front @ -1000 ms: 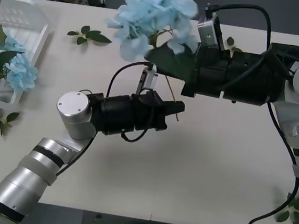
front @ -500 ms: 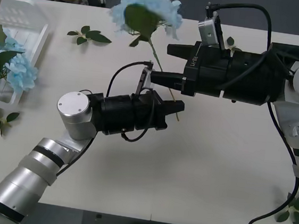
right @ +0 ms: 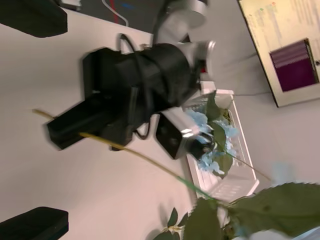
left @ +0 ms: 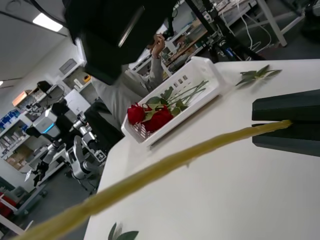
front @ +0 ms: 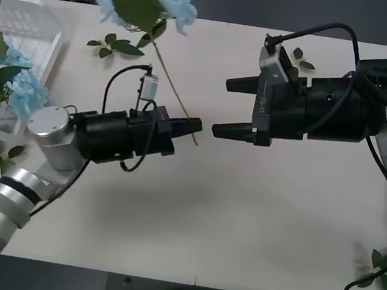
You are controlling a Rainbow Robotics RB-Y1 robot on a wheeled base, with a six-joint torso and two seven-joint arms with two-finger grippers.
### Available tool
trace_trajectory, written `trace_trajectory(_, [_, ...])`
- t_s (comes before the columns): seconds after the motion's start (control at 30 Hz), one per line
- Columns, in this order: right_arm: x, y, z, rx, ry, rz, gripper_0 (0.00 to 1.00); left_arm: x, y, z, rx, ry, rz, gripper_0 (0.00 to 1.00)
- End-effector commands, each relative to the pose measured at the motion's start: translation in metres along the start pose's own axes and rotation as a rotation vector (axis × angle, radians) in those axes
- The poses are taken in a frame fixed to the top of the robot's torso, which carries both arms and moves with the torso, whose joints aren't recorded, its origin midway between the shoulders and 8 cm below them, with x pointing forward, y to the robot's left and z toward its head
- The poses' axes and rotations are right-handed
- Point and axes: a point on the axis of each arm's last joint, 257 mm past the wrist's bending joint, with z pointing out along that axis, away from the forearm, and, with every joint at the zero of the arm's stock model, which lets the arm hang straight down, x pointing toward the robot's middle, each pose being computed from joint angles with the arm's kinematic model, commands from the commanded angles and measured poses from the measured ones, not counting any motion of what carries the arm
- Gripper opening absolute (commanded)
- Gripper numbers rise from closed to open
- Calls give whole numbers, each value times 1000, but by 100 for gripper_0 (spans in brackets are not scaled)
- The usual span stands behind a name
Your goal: Put the red flowers into the right box and the blue flowers into the left box
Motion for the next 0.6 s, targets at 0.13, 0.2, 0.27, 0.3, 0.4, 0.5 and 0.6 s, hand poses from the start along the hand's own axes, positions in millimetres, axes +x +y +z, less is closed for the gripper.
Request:
trace_trajectory(0.13, [15,-1,-6,-50,25,-95,100,-68,-22,-102,40,153,204,0])
trace_trajectory(0.2, [22,1,-10,-69,41,-81,100,-82,-24,-138,22,202,217,0])
trace_trajectory(0.27, [27,7,-16,-96,54,-75,100,-97,-22,-183,-20,267,217,0])
trace_trajectory(0.3, [29,10,-18,-109,64,-75,100,-102,-20,-200,-40,294,215,0])
trace_trajectory(0.4, [34,17,-24,-142,83,-76,100,-113,-7,-253,-140,378,185,0])
trace_trajectory(0.5, [37,27,-27,-183,93,-74,100,-120,20,-312,-302,446,124,0])
trace_trajectory(0.6, [39,35,-28,-212,100,-74,100,-122,56,-378,-503,496,93,0])
